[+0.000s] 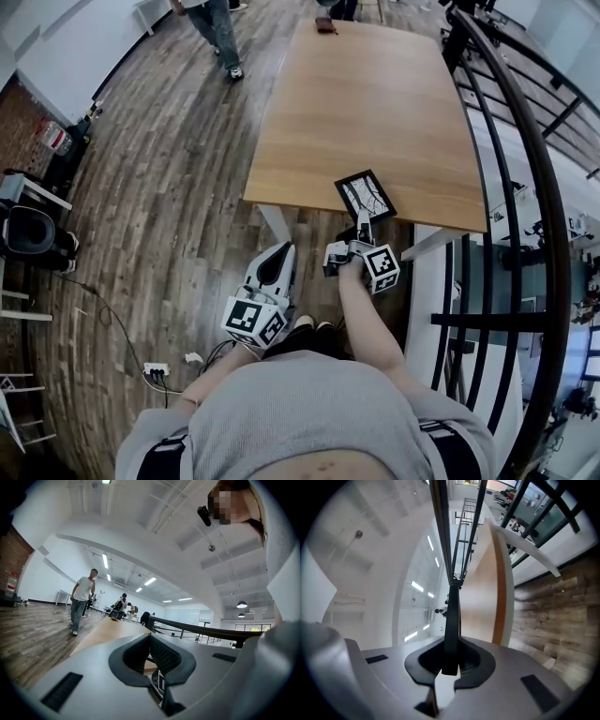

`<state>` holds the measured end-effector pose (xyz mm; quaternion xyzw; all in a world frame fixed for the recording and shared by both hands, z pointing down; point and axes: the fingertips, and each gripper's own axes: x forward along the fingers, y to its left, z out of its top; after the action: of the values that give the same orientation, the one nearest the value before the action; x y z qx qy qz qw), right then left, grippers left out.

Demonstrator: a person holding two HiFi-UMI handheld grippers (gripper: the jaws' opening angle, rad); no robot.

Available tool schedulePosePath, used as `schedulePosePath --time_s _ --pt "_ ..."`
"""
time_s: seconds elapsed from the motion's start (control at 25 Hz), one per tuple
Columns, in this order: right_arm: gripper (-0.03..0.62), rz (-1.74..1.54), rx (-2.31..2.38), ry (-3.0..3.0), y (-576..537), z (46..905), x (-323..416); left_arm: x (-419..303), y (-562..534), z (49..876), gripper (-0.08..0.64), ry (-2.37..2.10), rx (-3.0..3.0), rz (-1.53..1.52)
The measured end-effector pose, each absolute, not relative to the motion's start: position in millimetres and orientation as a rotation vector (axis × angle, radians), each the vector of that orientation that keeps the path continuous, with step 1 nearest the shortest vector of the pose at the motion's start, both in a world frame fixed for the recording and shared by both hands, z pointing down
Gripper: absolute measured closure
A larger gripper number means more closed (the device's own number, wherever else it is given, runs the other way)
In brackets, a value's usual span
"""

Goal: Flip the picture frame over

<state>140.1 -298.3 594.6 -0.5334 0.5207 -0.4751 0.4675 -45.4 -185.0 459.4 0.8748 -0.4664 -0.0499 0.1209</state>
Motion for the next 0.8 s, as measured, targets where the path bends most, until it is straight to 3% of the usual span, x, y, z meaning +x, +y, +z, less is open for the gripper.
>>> schedulePosePath --time_s 0.8 --pt "0.540 -1.253 -1.270 1.133 -304.1 676.8 140.8 -71.1 -174.1 466.0 0.554 -1.443 2.515 -0.102"
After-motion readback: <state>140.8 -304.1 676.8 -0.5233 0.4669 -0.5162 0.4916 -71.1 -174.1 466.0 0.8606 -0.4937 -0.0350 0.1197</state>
